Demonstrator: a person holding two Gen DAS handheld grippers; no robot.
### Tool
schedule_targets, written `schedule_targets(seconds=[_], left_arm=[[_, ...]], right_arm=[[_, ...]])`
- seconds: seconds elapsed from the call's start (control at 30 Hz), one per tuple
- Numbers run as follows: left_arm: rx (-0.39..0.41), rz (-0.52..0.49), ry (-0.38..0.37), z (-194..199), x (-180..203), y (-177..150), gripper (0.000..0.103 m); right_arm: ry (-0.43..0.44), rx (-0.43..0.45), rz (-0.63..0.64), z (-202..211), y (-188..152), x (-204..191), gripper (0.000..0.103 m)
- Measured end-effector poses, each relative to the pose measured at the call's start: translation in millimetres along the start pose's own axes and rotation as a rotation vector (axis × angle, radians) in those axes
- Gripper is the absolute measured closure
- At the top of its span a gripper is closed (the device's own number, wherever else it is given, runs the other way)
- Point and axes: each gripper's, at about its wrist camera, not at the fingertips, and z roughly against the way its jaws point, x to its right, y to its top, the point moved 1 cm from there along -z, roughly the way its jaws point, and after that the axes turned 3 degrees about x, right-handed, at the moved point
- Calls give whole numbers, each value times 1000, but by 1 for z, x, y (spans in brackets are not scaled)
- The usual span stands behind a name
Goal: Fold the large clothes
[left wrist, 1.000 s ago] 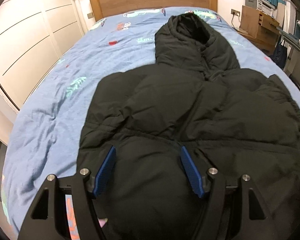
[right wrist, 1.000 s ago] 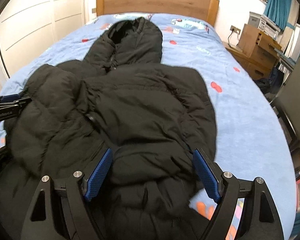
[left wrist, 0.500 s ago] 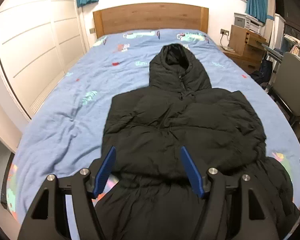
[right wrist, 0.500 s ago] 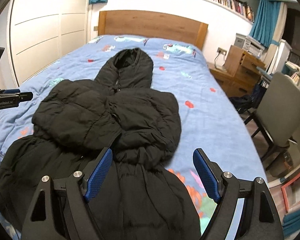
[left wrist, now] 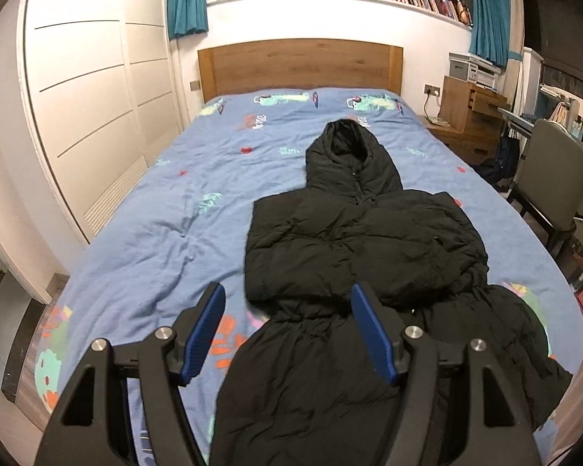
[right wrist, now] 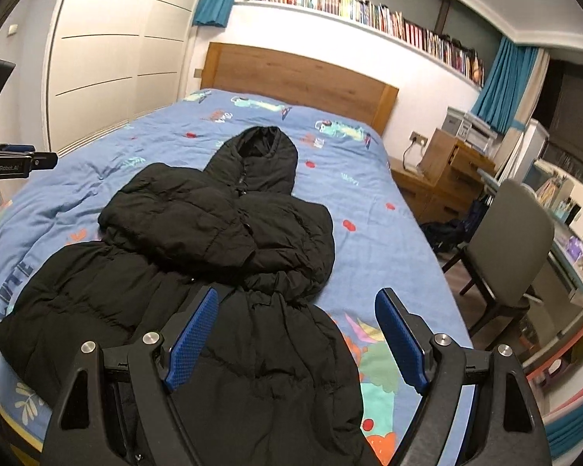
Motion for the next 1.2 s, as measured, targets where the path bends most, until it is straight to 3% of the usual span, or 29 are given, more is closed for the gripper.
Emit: schedule_targets(seconds=[0.3,0.57,0.73,0.97,1.2], left_arm=[[-27,4,33,-5,-33,3,37],[-35,9,4,-53,-46,75,37],[-45,36,-54,-117,-45,139,37],[-91,15,-162,-254,-19,219,37],[-137,93,-217,-378,-2,265,37]], right_arm=[[28,19,45,-8,12,-15,21],[95,-6,-3,-65,54,12,21],[115,10,-42,-129,109,44,21],[186,-27,-119,-279,187,76,21],[258,-53,-264,-408,224,91,21]])
